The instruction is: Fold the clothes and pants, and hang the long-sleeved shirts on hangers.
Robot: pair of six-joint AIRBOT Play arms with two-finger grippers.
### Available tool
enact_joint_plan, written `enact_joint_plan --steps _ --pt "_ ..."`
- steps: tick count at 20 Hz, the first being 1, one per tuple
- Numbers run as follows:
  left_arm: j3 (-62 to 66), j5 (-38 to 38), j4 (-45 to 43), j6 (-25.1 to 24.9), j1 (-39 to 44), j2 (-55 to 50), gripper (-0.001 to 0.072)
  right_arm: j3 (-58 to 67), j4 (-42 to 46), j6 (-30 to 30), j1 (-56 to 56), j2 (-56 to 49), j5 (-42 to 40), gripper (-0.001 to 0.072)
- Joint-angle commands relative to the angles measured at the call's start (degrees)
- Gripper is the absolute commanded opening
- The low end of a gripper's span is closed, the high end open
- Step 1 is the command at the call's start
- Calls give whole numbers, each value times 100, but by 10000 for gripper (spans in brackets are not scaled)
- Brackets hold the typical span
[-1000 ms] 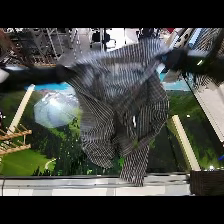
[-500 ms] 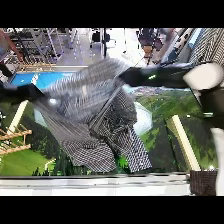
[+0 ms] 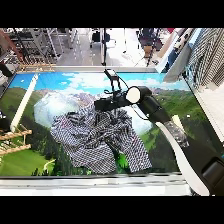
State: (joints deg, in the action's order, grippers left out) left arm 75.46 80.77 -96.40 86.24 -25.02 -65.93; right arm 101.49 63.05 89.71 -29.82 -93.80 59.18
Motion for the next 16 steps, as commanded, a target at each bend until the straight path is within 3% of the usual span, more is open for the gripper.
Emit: enact_joint_plan --steps 1,3,4,10,12,13,15,16 --pt "-278 -1104 -308 146 -1624 -72 703 -11 50 -103 -55 -168 -72 25" --pt "-273 -1773 201 20 -2170 -326 697 -11 46 -289 -55 -168 -101 25" --pt "-269 -1974 350 -140 -2234 -531 660 -11 44 -286 -55 -168 -140 25" --pt "-260 -2702 321 -186 -2138 -1816 618 -11 35 -280 -59 -168 -153 25" --pt "-260 -3053 345 -184 -2107 -2057 536 -11 35 -278 -59 -168 -157 25" --pt "-260 -3226 345 -184 -2076 -2135 531 -11 33 -278 -59 -168 -153 25" --pt "-221 -3517 343 -184 -2039 -2262 345 -11 26 -278 -59 -168 -153 25" --pt "-203 -3639 345 -184 -2033 -2312 327 -11 26 -275 -59 -168 -153 25"
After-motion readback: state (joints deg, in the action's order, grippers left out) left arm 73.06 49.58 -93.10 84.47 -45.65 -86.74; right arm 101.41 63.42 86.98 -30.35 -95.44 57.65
